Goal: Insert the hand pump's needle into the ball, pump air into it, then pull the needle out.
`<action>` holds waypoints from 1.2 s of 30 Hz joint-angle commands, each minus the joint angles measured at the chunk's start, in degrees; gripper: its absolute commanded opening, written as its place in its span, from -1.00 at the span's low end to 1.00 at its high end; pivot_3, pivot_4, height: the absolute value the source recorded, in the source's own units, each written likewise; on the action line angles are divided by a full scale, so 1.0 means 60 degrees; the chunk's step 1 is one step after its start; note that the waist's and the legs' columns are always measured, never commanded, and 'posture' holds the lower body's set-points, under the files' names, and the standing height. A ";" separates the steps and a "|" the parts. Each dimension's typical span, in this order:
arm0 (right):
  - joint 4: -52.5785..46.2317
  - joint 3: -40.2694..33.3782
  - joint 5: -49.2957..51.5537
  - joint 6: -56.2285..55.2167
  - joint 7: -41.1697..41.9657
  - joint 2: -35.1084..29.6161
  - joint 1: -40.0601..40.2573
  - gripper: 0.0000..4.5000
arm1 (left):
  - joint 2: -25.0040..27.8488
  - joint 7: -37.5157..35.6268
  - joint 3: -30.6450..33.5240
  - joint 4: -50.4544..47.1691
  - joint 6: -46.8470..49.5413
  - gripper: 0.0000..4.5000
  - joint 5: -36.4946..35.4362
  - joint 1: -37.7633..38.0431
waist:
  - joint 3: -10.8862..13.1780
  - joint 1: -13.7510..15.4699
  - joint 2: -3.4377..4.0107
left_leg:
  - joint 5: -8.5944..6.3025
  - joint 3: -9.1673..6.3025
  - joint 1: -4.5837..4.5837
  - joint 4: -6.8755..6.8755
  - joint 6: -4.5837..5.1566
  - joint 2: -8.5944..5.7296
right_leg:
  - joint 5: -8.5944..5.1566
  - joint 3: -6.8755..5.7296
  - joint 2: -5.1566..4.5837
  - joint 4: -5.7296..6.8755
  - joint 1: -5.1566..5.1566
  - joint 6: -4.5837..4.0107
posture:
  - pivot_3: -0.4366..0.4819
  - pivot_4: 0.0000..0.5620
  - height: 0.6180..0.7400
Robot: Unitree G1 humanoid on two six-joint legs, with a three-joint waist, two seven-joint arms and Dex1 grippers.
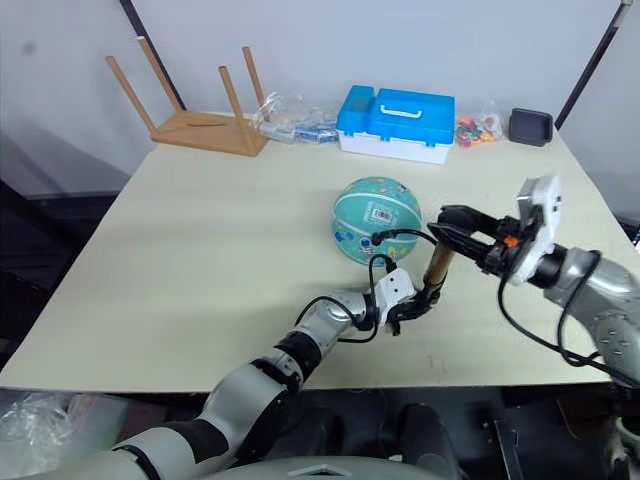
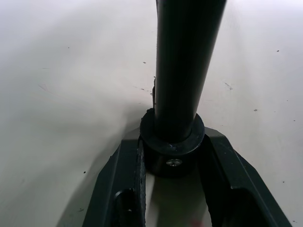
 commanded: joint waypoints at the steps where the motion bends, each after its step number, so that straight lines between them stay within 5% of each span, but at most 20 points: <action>1: 0.1575 0.1160 -0.1728 -0.0002 0.0150 0.0116 0.0689 -0.25 | 0.0021 -0.0281 -0.0146 0.0246 0.0239 -0.53 0.0119 0.0345 | -0.0018 0.0003 0.0023 | 0.0000 0.0002 0.0000 0.0000 0.0000 -0.0001 | 0.0002 0.0001 0.0000 0.0000 0.0000 -0.0002 | -0.05 -0.47 1.00; 5: 0.1205 0.0844 -0.1633 0.0011 0.0227 0.0098 0.0504 -0.25 | 0.0068 -0.0298 -0.0136 0.0197 0.0261 -0.53 0.0114 0.0371 | -0.0018 0.0014 0.0046 | 0.0000 0.0000 -0.0004 0.0000 0.0000 -0.0004 | 0.0024 0.0001 -0.0003 0.0000 -0.0004 -0.0039 | -0.05 -0.47 1.00; 13: -0.1302 -0.2102 0.1592 0.1646 -0.0581 -0.0819 -0.0802 -0.25 | 0.0109 -0.0321 -0.0121 0.0185 0.0303 -0.53 0.0099 0.0354 | 0.0124 0.0054 0.0163 | 0.0001 -0.0003 -0.0092 0.0002 0.0001 -0.0042 | 0.0029 0.0007 -0.0034 -0.0003 -0.0077 -0.0040 | -0.05 -0.47 1.00; 21: -0.1713 -0.3865 0.4925 0.2793 -0.1536 -0.1975 -0.2150 -0.25 | 0.0121 -0.0382 -0.0120 0.0181 0.0304 -0.53 0.0059 0.0395 | 0.0147 0.0089 0.0164 | 0.0003 -0.0012 -0.0195 0.0013 0.0001 -0.0056 | 0.0035 0.0003 -0.0048 -0.0002 -0.0164 -0.0043 | -0.05 -0.47 1.00; 31: -0.0426 -0.0645 0.1045 0.1847 -0.0003 -0.1168 -0.0778 -0.26 | 0.0134 -0.0319 -0.0130 0.0098 0.0286 -0.54 0.0051 0.0472 | 0.0107 0.0019 0.0112 | 0.0003 -0.0002 -0.0153 0.0015 0.0003 -0.0050 | 0.0033 0.0003 -0.0038 0.0007 -0.0128 -0.0040 | -0.05 -0.47 1.00; 36: 0.0918 0.0880 -0.0778 0.0760 0.0641 -0.0412 -0.0242 -0.26 | 0.0176 -0.0285 -0.0126 0.0018 0.0289 -0.54 0.0034 0.0546 | 0.0060 -0.0017 0.0050 | 0.0000 0.0001 -0.0013 -0.0001 0.0002 -0.0022 | 0.0002 0.0003 -0.0021 -0.0002 -0.0007 -0.0003 | -0.05 -0.47 1.00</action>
